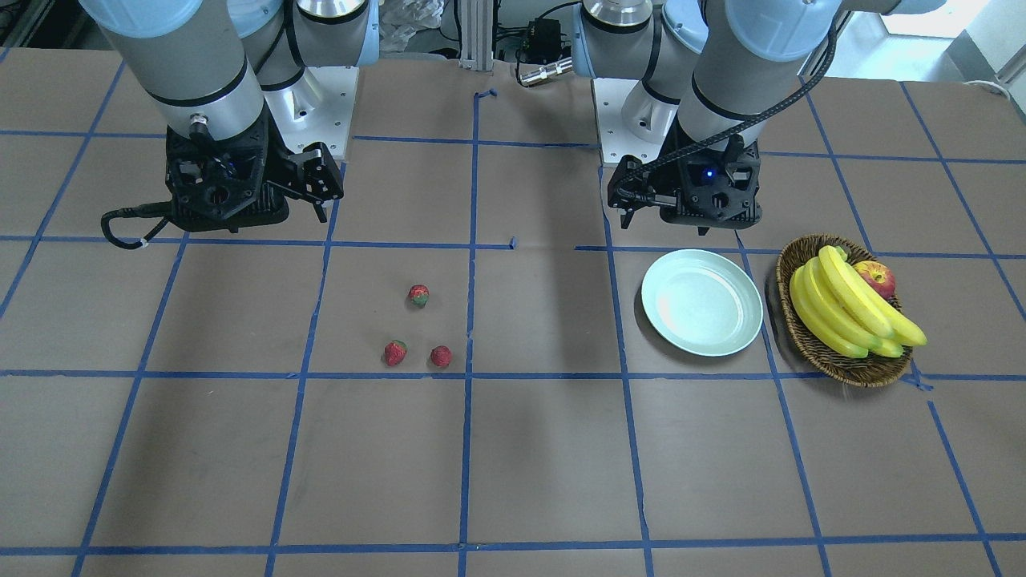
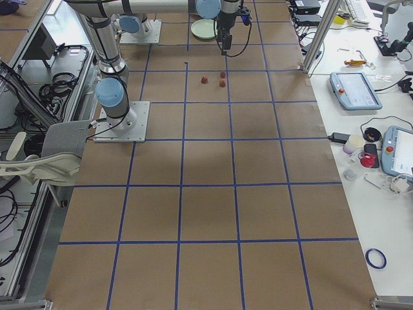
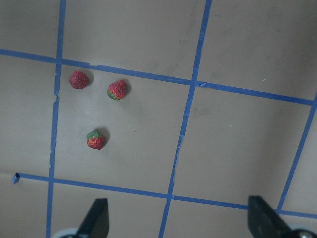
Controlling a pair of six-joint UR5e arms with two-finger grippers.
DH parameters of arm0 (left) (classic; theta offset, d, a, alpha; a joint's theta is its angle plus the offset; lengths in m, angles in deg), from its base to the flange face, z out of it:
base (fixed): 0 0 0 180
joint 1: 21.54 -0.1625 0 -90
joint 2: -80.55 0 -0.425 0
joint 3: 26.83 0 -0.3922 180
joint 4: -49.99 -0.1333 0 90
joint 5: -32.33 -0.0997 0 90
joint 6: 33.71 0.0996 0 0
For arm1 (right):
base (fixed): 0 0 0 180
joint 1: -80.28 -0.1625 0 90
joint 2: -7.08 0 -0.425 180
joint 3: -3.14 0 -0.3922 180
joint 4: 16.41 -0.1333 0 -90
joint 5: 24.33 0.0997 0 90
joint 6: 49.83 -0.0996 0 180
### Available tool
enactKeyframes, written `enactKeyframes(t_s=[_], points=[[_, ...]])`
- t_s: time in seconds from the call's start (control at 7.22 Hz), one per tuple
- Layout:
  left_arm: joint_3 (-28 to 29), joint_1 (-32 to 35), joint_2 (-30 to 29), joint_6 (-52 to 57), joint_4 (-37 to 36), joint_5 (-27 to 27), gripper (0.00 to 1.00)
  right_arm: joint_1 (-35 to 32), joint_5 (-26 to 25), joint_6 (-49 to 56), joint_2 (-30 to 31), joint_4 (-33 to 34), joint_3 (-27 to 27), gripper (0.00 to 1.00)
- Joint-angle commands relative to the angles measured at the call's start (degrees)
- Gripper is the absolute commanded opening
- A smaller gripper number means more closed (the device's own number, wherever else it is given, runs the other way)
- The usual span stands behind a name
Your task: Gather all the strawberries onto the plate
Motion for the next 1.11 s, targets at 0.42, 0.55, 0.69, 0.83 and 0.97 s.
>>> enactKeyframes(t_s=[0.42, 0.55, 0.69, 0.83, 0.97], points=[[0.1, -1.8, 0.7, 7.4, 1.3, -0.3, 1.0, 0.0, 0.8, 0.0, -0.5, 0.2, 0.0, 1.0], [0.1, -1.8, -0.1, 7.4, 1.1, 0.0, 1.0, 0.0, 1.0, 0.0, -0.7, 0.5, 0.1, 1.0], [0.1, -1.8, 0.3, 7.5, 0.6, -0.2, 1.0, -0.4, 1.0, -0.1, -1.7, 0.3, 0.4, 1.0], [0.0, -1.6, 0.4, 7.1, 1.4, -0.2, 1.0, -0.4, 0.9, -0.1, -1.8, 0.5, 0.6, 1.0], [0.0, -1.5, 0.5, 5.4, 1.3, -0.3, 1.0, -0.4, 1.0, -0.1, -1.8, 0.5, 0.6, 1.0]])
